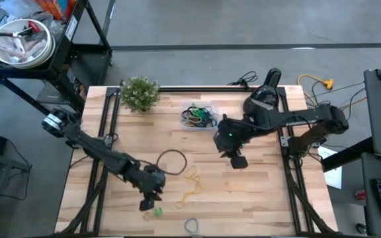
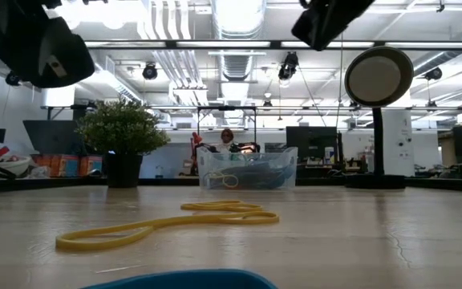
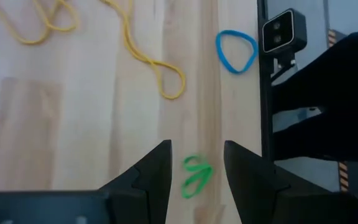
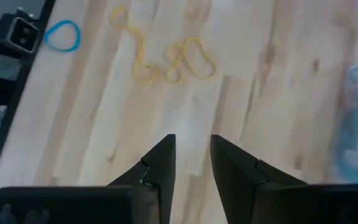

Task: Pick and place rubber bands into bin
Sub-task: Put the green rubberband into the transparent bin

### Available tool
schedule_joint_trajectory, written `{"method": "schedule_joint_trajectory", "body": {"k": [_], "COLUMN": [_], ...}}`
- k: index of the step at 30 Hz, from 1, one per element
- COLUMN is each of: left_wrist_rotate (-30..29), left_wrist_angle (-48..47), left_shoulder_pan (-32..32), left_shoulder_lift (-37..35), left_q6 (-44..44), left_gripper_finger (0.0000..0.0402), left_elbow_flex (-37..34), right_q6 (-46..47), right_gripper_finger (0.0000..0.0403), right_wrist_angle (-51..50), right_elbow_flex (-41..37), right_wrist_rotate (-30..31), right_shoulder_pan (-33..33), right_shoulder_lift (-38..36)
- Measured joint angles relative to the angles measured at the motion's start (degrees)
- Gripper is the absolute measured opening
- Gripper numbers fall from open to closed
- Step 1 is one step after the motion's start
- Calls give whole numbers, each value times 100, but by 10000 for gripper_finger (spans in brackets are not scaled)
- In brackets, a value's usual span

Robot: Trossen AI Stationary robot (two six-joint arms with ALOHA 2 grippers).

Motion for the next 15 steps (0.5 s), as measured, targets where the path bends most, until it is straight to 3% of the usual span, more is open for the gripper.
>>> {"method": "schedule_joint_trajectory", "body": {"k": [15], "left_wrist_rotate": [-187], "left_wrist_angle": [-584], "left_shoulder_pan": [-702], "left_shoulder_lift": [1445], "left_q6": [-1213], "left_gripper_finger": [130], "left_elbow_flex": [1011], "right_q6": [1256], "right_gripper_finger": [78], "right_wrist_angle": [1860], "right_elbow_flex": [-2191], "right_wrist_rotate": [16], "right_shoulder_pan": [637], "right_shoulder_lift": [-1584]}}
